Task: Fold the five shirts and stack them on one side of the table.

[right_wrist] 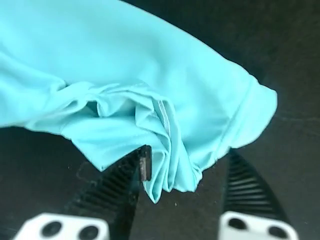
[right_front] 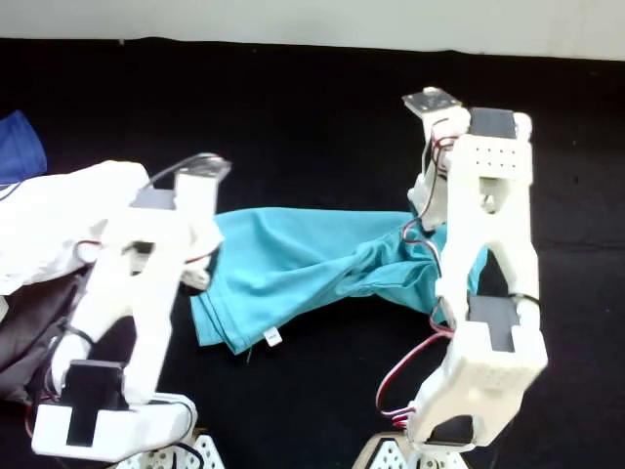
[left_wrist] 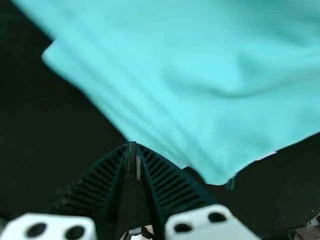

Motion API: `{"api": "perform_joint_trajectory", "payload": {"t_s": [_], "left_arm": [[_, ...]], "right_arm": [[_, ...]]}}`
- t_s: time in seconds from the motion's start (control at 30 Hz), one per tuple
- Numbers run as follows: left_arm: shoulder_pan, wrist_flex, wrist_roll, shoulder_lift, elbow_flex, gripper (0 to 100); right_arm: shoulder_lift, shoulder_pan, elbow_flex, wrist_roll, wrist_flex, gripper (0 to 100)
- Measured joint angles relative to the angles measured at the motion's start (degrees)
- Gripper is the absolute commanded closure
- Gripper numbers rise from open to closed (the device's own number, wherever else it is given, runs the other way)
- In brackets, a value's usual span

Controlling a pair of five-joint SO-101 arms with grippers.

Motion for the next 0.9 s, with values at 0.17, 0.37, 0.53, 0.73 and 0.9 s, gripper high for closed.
{"api": "perform_joint_trajectory", "payload": {"t_s": [0.17,0.37,0.53,0.73,0.9], "left_arm": [[6.59,-2.64,0.35,2.81,0.09,99],[11.6,-2.64,0.35,11.69,0.09,99],[11.16,-2.73,0.35,17.23,-1.58,99],[1.14,-2.37,0.18,21.36,-4.75,99],[-6.24,0.7,-5.36,23.47,-9.14,99]], "right_arm": [[-15.47,-0.97,13.27,0.18,0.18,82.9],[-30.59,-1.32,39.65,0.18,-9.93,82.9],[-34.64,-1.67,60.48,0.35,-22.59,82.9],[-34.73,-0.44,69.01,0.35,-36.31,82.9],[-33.85,2.9,69.19,0.35,-45.1,82.9]]}}
